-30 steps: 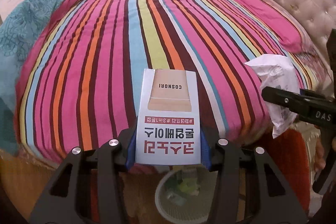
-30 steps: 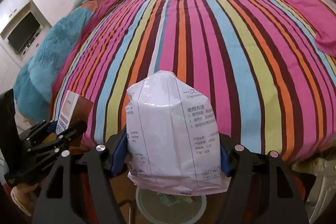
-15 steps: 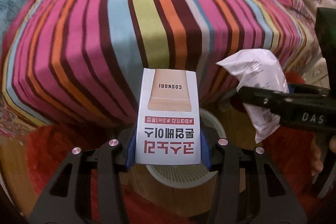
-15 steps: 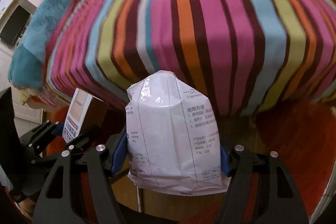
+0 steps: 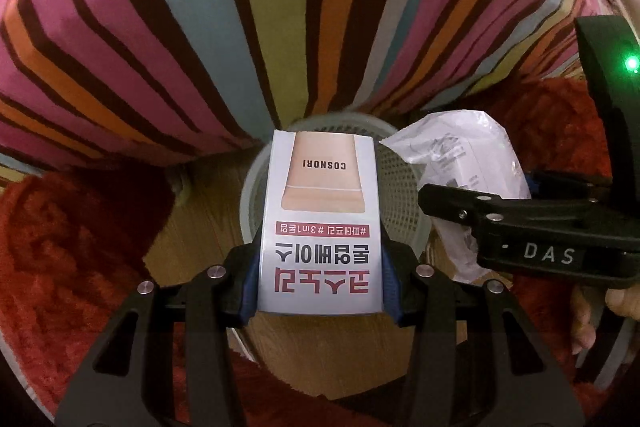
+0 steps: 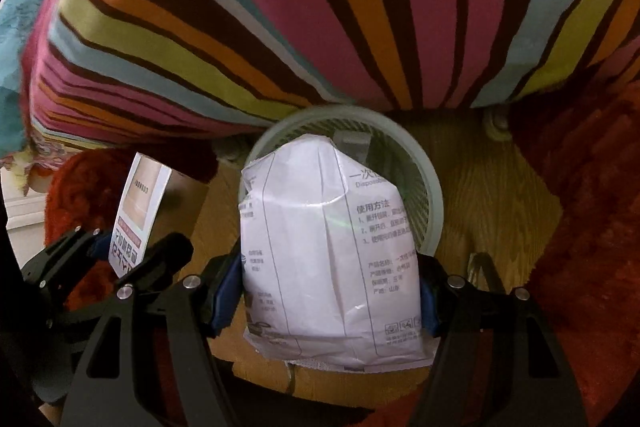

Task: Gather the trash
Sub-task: 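Carry the COSNORI box with the left tool while the right tool carries the plastic packet to the wastebasket, then open the left tool dropping the COSNORI box while the right tool opens dropping the plastic packet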

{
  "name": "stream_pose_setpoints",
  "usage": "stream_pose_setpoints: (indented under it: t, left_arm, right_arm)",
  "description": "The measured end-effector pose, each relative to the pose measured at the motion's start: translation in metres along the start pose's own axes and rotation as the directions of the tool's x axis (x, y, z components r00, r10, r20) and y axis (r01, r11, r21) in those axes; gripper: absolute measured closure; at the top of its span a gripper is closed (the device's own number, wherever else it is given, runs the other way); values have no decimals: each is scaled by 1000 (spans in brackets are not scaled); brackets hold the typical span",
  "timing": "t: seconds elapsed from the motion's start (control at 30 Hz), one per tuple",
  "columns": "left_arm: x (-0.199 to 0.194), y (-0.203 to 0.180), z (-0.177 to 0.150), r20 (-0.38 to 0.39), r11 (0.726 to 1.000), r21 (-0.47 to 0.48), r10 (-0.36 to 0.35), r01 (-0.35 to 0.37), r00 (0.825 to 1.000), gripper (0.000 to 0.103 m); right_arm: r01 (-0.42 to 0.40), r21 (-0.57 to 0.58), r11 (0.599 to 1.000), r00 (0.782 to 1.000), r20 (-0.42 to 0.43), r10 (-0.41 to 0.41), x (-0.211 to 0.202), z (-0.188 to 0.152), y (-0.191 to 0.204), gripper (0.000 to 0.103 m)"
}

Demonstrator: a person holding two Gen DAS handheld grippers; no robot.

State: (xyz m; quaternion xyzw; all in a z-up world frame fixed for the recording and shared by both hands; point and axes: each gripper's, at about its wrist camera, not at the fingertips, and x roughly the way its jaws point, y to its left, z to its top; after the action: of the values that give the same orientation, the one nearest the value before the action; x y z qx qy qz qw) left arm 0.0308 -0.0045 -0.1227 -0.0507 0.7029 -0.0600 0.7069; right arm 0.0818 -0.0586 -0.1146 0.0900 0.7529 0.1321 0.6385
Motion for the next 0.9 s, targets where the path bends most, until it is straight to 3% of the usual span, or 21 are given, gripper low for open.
stream_pose_setpoints:
  t: [0.2,0.5,0.77,0.8,0.83,0.9]
  left_arm:
    - [23,2,5,-96,1000,-15,-10,9,995,55]
    - [42,2,8,-166,999,-28,-24,20,986,55]
    - [62,5,10,-252,998,-64,-39,24,967,53]
    - [66,5,10,-269,998,-64,-32,15,963,40]
    - [70,5,10,-279,998,-62,-26,9,960,34]
    - [73,5,11,-288,998,-65,-24,5,957,30]
  right_arm:
    - [-2,62,998,998,-62,6,21,-14,-16,37]
    - [4,103,995,992,-127,9,44,-11,-20,37]
    - [0,128,992,984,-179,24,56,-10,-24,35]
    - [5,133,991,982,-188,20,58,-11,-25,23]
    - [11,137,991,981,-193,15,60,-11,-26,8]
    - [15,144,990,981,-193,14,61,-11,-28,8]
